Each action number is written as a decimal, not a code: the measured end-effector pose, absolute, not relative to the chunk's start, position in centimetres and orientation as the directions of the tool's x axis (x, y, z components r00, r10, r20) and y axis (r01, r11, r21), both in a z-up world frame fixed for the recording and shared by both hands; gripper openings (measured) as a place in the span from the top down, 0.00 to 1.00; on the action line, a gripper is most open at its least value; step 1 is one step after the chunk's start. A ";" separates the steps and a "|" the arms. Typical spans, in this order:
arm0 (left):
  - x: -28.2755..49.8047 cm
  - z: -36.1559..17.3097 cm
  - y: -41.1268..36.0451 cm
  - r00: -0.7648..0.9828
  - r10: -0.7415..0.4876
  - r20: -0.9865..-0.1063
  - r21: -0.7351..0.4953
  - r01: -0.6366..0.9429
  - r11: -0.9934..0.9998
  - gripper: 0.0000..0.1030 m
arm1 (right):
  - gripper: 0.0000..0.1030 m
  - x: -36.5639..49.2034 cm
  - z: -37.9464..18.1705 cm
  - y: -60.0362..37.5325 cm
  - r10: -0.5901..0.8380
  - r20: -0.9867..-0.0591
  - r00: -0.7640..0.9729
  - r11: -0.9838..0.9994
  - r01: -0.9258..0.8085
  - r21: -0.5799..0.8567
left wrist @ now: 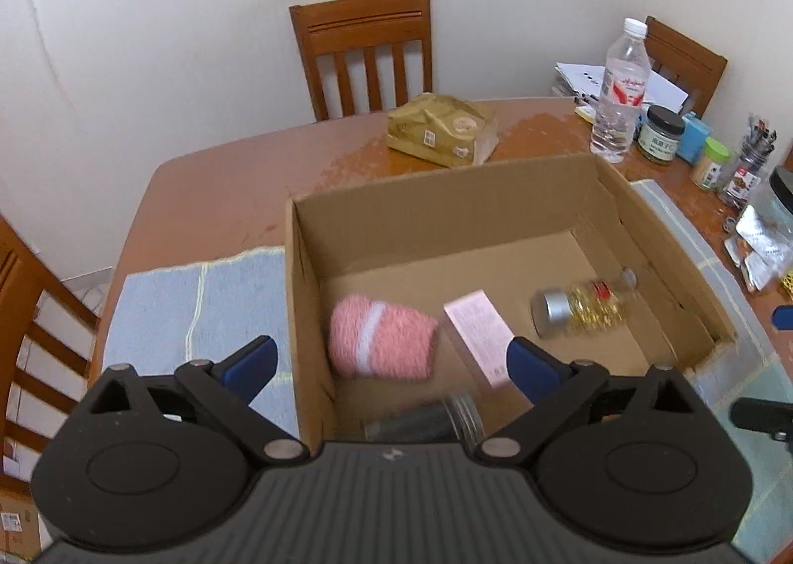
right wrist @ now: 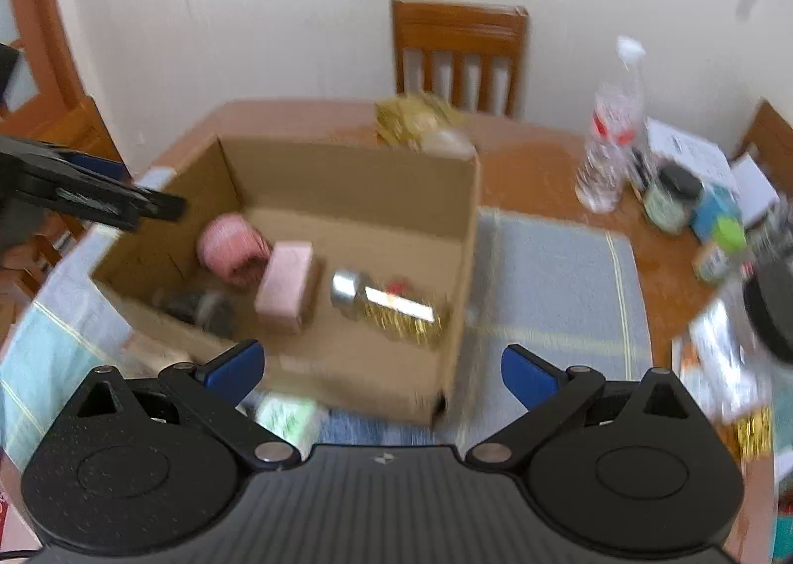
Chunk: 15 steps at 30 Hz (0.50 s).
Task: Organize objects
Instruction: 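Carry the pink sock and capsule jar into the cardboard box and release, then grasp the white-blue sock with left tool while right tool grasps frosted white box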
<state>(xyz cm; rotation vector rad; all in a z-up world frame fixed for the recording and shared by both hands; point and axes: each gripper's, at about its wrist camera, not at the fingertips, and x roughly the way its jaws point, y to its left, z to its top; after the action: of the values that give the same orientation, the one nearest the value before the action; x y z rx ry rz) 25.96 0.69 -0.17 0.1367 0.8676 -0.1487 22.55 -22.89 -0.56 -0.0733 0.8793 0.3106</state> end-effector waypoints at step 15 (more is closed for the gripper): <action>18.0 -1.4 1.0 0.644 0.029 -0.764 0.044 0.007 0.999 0.04 | 0.00 19.2 -6.0 -23.6 0.250 -0.843 0.476 0.961 -0.231 0.154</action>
<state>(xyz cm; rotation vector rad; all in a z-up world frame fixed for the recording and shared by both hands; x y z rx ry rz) 18.01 1.02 -1.40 0.0443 0.8711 0.0124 19.19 -23.65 -6.01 0.0193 1.0340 0.2939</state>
